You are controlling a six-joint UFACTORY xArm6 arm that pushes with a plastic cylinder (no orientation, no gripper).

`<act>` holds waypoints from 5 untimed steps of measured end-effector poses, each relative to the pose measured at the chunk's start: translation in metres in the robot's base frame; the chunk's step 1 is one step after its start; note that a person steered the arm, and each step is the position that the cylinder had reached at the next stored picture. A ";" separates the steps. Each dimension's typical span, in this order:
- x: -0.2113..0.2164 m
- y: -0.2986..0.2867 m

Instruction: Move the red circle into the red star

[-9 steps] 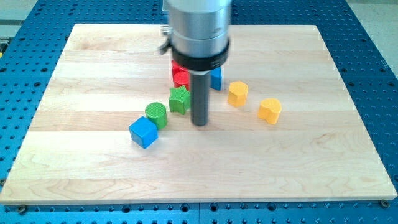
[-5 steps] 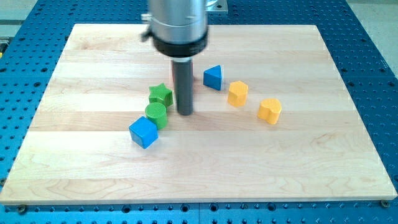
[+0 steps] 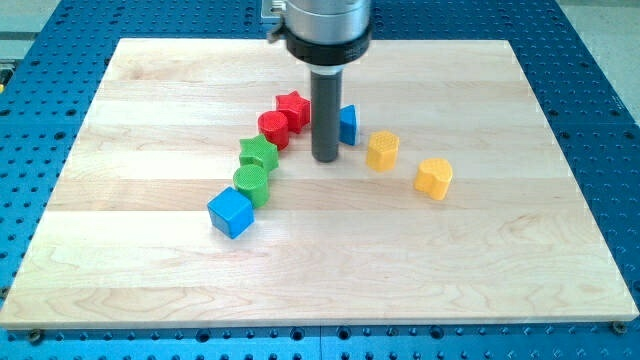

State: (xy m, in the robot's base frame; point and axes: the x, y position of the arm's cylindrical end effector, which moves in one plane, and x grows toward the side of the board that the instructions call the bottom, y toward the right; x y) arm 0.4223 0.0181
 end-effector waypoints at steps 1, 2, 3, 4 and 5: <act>0.023 0.004; 0.063 0.004; 0.091 0.004; 0.114 0.004; 0.133 0.004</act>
State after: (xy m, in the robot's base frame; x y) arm 0.5553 0.0219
